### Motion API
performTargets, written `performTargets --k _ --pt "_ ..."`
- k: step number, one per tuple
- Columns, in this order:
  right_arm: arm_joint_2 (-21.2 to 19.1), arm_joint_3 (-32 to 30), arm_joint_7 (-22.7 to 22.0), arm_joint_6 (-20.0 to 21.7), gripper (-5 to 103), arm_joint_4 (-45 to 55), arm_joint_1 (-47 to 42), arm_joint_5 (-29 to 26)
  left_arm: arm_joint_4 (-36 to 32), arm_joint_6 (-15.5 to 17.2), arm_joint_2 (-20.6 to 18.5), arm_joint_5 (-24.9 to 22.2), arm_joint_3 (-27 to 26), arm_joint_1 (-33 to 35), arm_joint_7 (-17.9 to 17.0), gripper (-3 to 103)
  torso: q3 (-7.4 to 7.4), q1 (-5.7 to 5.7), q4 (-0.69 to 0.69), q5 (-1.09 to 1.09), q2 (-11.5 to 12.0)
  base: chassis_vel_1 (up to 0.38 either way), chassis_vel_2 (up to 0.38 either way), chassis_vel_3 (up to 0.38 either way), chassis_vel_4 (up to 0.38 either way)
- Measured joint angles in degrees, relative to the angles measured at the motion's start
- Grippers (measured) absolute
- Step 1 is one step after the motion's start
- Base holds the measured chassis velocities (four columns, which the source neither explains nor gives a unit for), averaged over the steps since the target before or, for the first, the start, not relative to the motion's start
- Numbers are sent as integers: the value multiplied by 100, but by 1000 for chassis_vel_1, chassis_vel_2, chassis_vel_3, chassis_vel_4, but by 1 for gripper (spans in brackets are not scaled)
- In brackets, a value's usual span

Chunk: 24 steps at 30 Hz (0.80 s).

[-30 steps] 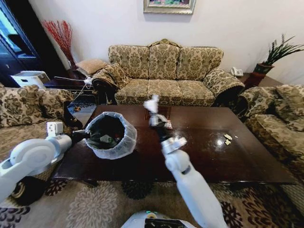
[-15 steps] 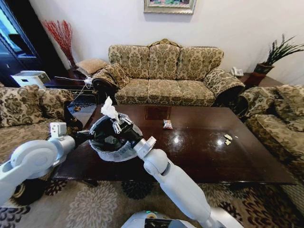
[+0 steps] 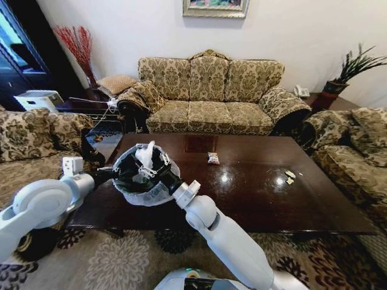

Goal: Move to the front of the table and place the trash on the table into the trash bin.

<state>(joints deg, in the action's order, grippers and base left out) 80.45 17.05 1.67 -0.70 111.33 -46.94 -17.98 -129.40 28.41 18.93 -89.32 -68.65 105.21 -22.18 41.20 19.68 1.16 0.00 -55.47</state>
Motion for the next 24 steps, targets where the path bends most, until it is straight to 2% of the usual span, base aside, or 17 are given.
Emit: performTargets --k 3,9,11,12,15,16,20,24 --pt "10 -71 17 -72 99 18 -85 -5 -7 0 1 12 13 -1 4 0 0 0 0 0 0 0 0 0 0" --pt "45 -501 -294 -189 100 118 -434 -234 27 16 21 59 7 -1 6 0 0 0 0 0 0 0 0 0 0" --pt "-69 -1012 -536 -456 100 -29 -695 -612 63 52 69 88 -49 13 20 0 0 -1 1 -1 0 0 0 0 0" --pt "-69 -1012 -536 -456 100 -29 -695 -612 63 52 69 88 -49 13 20 0 0 -1 1 -1 0 0 0 0 0" --pt "-272 -1802 -992 183 100 -488 -830 -757 94 58 90 118 -51 13 37 0 0 0 -2 -1 0 0 0 0 0" --pt "-272 -1802 -992 183 100 -488 -830 -757 94 58 90 118 -51 13 37 0 0 0 -2 -1 0 0 0 0 0" --pt "-183 -2243 -1241 312 100 -1546 -563 -805 21 50 123 152 12 -9 47 0 0 0 -1 -1 0 0 0 0 0" --pt "-29 -2346 -1288 269 100 -2150 -397 -750 2 51 161 174 -9 32 63 0 0 -1 0 1 0 -12 25 25 -24"
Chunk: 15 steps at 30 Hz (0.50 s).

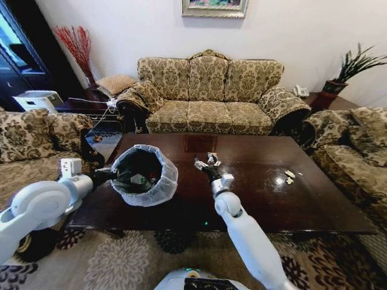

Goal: Move to the front of the table and place the trash on the table into the trash bin.

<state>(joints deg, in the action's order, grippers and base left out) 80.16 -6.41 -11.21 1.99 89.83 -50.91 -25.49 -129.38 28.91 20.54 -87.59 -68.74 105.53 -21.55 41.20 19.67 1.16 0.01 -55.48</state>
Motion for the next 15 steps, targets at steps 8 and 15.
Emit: performTargets --k 8,15 --pt "297 -26 -320 -67 100 -1130 435 242 31 1 27 54 11 -12 42 0 0 -1 1 -2 -1 -99 113 110 -107" --pt "474 -111 -633 -183 100 -2404 1108 457 27 1 105 141 60 14 75 0 4 9 -2 -1 2 -101 67 79 -75"
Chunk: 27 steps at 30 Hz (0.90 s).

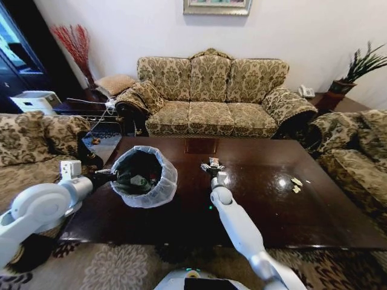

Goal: Move to the front of the table and place the trash on the table into the trash bin.

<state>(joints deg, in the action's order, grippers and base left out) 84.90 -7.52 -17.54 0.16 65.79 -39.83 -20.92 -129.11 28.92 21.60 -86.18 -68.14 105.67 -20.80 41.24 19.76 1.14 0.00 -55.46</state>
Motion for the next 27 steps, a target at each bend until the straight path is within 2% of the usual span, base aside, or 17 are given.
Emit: performTargets --k 7,9,12,14,15,17,18,22,23,25,27 --pt "51 -24 205 53 102 -796 366 -119 2 -2 -21 1 29 -7 21 0 -7 -16 4 0 -4 0 0 0 0" --pt "57 -30 303 132 94 -946 417 -200 -2 -8 -24 0 37 -7 21 0 -6 -15 4 0 -3 0 0 0 0" --pt "59 -33 375 205 89 -992 437 -261 -1 -22 -30 0 39 -7 21 0 -4 -10 3 0 -3 0 0 0 0" --pt "58 -32 429 257 78 -1042 449 -325 3 -35 -38 0 40 -9 24 0 -3 -5 1 0 -2 0 0 0 0" --pt "58 -32 429 257 78 -1042 449 -325 3 -35 -38 0 40 -9 24 0 -3 -5 1 0 -2 0 0 0 0" --pt "59 -30 446 275 67 -1078 464 -360 6 -41 -39 0 47 -11 28 0 -3 -6 0 0 -2 0 0 0 0" --pt "59 -30 446 275 67 -1078 464 -360 6 -41 -39 0 47 -11 28 0 -3 -6 0 0 -2 0 0 0 0" --pt "44 -35 461 297 45 -1083 448 -402 14 -48 -40 -1 49 -13 31 0 -4 -10 3 0 -3 0 0 0 0" --pt "44 -35 461 297 45 -1083 448 -402 14 -48 -40 -1 49 -13 31 0 -4 -10 3 0 -3 0 0 0 0" --pt "19 -59 478 296 35 -1023 389 -410 20 -50 -40 -1 49 -14 31 0 -4 -9 2 1 -3 0 0 0 0" --pt "10 -67 485 296 35 -988 368 -421 20 -50 -41 -1 48 -15 32 0 -4 -9 2 1 -3 0 0 0 0"
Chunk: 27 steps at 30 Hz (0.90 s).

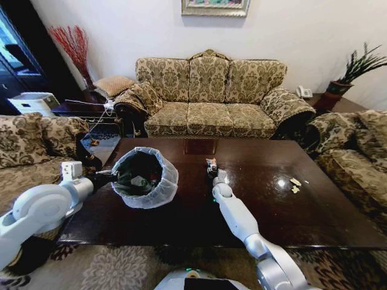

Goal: Move to the front of the table and place the trash on the table into the trash bin.

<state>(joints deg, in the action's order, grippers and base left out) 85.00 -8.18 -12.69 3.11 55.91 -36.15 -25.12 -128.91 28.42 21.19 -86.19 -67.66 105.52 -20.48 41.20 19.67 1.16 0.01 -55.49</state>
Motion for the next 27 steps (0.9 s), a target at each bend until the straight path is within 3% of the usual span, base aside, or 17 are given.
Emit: performTargets --k 3,6,7,8,10,12,13,16,17,19,24,27 --pt "-56 -71 -18 -4 20 358 -202 -83 3 -2 -27 -10 -26 -3 2 0 1 0 1 -3 0 0 0 0 0" --pt "-86 -95 -122 -145 16 706 -357 -154 5 -3 -43 -26 -46 -3 2 0 2 1 0 -3 1 0 0 0 0" --pt "-114 -99 -227 -439 10 1258 -549 -173 10 -4 -60 -45 -69 4 3 0 2 2 -1 -2 2 0 0 0 0" --pt "-146 -90 -250 -626 10 1679 -703 -156 20 -4 -73 -55 -83 13 3 0 2 2 0 -1 2 0 0 0 0" --pt "-162 -73 -246 -711 7 1886 -784 -133 29 -4 -81 -59 -87 16 1 0 2 2 -1 0 2 0 0 0 0" --pt "-196 117 93 -846 3 3501 -1241 1 60 -4 -155 -130 -92 14 -27 0 1 2 -1 0 2 0 0 0 0" --pt "-196 117 93 -846 3 3501 -1241 1 60 -4 -155 -130 -92 14 -27 0 1 2 -1 0 2 0 0 0 0" --pt "-271 797 345 -761 3 5166 -1567 -24 65 -3 -208 -176 -79 -22 -63 0 -1 0 0 0 1 0 0 0 0" --pt "-271 797 345 -761 3 5166 -1567 -24 65 -3 -208 -176 -79 -22 -63 0 -1 0 0 0 1 0 0 0 0" --pt "-368 1528 616 -676 3 6041 -1750 -124 54 12 -210 -194 -85 -9 -73 0 0 0 0 0 1 0 0 0 0" --pt "-493 2303 872 -589 3 6351 -1779 -73 9 28 -200 -222 -118 6 -80 0 -1 0 0 0 1 0 0 0 0" --pt "-500 2604 928 -592 3 6158 -1718 316 -43 30 -177 -246 -126 -6 -87 0 0 0 0 -1 1 0 0 0 0"
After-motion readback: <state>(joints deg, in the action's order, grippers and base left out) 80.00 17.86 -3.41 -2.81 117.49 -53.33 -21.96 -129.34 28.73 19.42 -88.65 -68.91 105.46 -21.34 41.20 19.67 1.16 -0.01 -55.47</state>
